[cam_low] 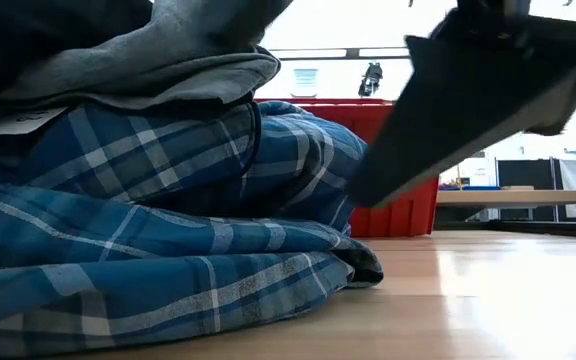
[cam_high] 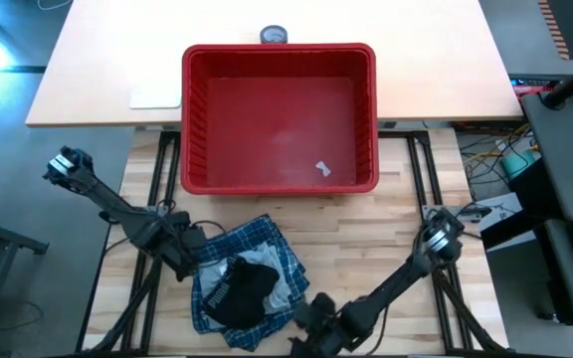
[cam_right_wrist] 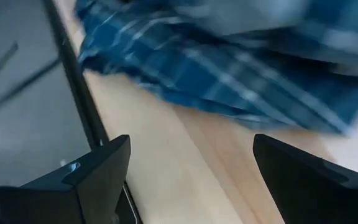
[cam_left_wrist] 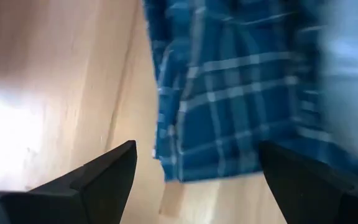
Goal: Fold Laundry from Bin
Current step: Put the folded clothes into the red bin
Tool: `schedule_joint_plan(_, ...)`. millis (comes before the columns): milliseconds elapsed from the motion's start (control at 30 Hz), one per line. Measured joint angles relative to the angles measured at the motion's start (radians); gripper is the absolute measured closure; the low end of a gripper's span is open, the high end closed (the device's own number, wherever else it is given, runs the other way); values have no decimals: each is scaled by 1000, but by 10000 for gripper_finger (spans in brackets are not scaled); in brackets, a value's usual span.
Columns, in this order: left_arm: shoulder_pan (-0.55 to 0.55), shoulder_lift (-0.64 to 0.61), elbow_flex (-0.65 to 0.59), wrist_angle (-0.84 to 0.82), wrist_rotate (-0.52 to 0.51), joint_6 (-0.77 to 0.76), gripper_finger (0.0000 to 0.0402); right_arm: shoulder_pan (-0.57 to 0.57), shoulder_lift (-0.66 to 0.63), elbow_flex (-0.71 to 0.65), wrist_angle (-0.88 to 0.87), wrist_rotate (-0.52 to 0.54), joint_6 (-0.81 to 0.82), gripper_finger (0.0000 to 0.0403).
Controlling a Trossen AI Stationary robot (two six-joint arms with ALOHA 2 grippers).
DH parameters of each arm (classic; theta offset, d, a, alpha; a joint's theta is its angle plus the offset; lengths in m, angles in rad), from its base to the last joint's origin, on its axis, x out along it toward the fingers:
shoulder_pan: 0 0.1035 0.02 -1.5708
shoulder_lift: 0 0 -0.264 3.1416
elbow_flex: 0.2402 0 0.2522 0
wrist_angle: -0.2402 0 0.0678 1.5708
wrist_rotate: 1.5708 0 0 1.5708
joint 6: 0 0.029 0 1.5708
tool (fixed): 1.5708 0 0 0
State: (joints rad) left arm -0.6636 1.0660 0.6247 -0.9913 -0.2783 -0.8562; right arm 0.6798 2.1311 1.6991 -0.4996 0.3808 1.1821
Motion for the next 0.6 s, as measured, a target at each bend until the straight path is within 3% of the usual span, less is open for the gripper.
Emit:
schedule_joint_plan(133, 57, 7, -96, 108, 18, -30, 82, -7, 109, 115, -16, 8, -143, 77)
schedule_joint_plan(333, 65, 63, -167, 301, 124, -41, 82, -31, 206, 303, -209, 22, -220, 78)
schedule_joint_plan(600, 47, 267, -64, 482, 250, -40, 82, -35, 175, 316, -617, 76, -136, 78)
